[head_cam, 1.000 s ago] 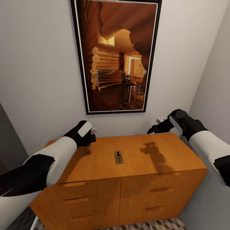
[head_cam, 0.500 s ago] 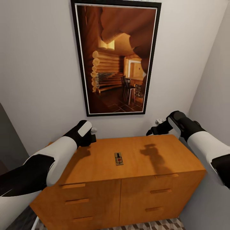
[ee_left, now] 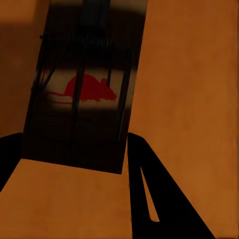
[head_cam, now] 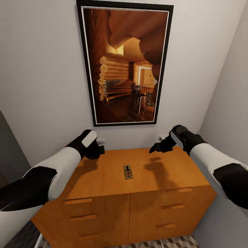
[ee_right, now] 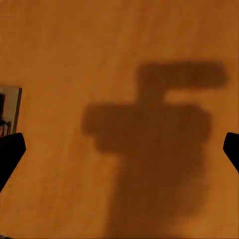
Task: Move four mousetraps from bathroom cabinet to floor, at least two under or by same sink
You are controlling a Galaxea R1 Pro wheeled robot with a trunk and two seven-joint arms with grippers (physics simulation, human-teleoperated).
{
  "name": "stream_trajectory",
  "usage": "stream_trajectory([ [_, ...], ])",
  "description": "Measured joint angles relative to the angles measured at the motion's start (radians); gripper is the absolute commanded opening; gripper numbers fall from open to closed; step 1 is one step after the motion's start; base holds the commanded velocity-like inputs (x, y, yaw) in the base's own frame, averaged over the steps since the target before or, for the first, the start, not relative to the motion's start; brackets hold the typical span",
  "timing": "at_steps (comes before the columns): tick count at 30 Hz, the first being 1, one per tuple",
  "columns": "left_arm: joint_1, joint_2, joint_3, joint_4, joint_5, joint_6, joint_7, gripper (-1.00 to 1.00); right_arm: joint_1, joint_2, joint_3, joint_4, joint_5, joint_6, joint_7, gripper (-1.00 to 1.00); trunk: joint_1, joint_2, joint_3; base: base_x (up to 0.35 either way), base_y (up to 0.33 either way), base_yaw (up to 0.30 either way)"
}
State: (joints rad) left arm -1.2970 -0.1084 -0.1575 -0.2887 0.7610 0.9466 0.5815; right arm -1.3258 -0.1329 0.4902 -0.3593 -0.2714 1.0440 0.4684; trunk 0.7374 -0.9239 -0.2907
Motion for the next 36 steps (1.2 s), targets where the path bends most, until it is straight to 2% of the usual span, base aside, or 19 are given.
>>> stream_trajectory([
  [6, 0.001, 0.006, 0.001, 0.0, 0.001, 0.014, -0.017, -1.0, 0.0, 0.027, 0.001, 0.019, 0.0, 0.0, -0.002, 1.0, 0.0, 0.0, 0.0, -0.005, 0.0, 0.0],
  [12, 0.001, 0.017, 0.001, -0.002, 0.002, 0.052, -0.021, -1.0, 0.0, 0.055, 0.001, 0.023, 0.0, 0.0, -0.003, 1.0, 0.0, 0.0, 0.0, -0.178, 0.0, 0.0],
  [19, 0.001, 0.02, 0.0, -0.003, -0.002, 0.063, -0.021, -1.0, 0.0, 0.066, 0.002, 0.026, 0.001, 0.0, -0.004, 1.0, 0.0, 0.0, 0.0, -0.262, 0.0, 0.0],
  [26, 0.001, 0.02, -0.001, -0.003, -0.005, 0.063, -0.02, -1.0, 0.0, 0.071, 0.002, 0.041, 0.001, 0.0, -0.004, 1.0, 0.0, 0.0, 0.0, -0.101, 0.001, 0.0],
  [30, 0.001, 0.019, -0.001, -0.003, -0.005, 0.062, -0.019, -1.0, 0.0, 0.082, 0.002, 0.045, 0.0, 0.0, -0.006, 1.0, 0.0, 0.0, 0.0, -0.143, 0.054, 0.0],
  [34, 0.001, 0.019, -0.002, -0.003, -0.006, 0.062, -0.019, -1.0, 0.0, 0.096, 0.002, 0.047, 0.001, 0.0, -0.038, 1.0, 0.0, 0.0, 0.0, -0.169, 0.105, 0.0],
  [36, 0.001, 0.018, -0.002, -0.003, -0.006, 0.061, -0.018, -1.0, 0.0, 0.11, 0.001, 0.047, 0.0, 0.0, -0.097, 1.0, 0.0, 0.0, 0.0, -0.082, 0.055, 0.0],
])
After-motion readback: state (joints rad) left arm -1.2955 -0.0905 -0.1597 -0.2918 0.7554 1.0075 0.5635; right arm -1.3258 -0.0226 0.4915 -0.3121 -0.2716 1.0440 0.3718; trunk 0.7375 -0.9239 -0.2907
